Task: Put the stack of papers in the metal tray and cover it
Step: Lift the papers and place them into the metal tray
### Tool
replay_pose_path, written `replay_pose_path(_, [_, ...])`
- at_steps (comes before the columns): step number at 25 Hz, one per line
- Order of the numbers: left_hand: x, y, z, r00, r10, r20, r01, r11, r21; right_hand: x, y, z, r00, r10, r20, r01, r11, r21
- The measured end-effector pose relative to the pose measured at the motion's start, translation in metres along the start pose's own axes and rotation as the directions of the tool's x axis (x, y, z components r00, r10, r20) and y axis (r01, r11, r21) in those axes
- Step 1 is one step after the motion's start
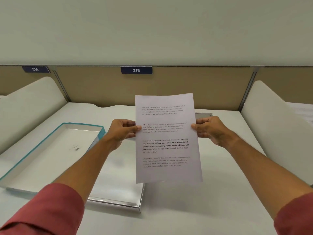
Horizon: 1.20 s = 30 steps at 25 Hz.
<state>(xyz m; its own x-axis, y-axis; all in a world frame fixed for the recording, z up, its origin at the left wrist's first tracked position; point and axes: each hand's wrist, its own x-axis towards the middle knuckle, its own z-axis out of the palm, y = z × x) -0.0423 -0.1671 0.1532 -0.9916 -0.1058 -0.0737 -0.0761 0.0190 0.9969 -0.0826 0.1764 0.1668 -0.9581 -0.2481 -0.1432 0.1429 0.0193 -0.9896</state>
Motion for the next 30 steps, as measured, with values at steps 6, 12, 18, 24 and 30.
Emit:
replay_pose_path(6, [0.01,-0.009,-0.085,0.993,-0.115,-0.026,0.113,0.993,-0.044,0.022,0.009,0.087,0.995,0.1,-0.014,-0.1,0.995,0.006])
replay_pose_path(12, [0.031,-0.03,-0.163,0.972,-0.234,-0.02,0.234,0.972,-0.011,0.044,0.034,0.176,0.966,0.224,-0.131,-0.218,0.974,0.06])
replay_pose_path(18, [0.048,-0.062,-0.182,0.939,-0.337,-0.075,0.341,0.939,0.049,0.051,0.062,0.222,0.895,0.348,-0.278,-0.342,0.937,0.07])
replay_pose_path(24, [0.053,-0.093,-0.172,0.905,-0.389,-0.173,0.417,0.89,0.184,0.062,0.091,0.236,0.812,0.423,-0.403,-0.453,0.891,0.023])
replay_pose_path(30, [0.058,-0.113,-0.167,0.883,-0.393,-0.258,0.464,0.818,0.341,0.08,0.118,0.249,0.779,0.429,-0.458,-0.491,0.871,-0.019])
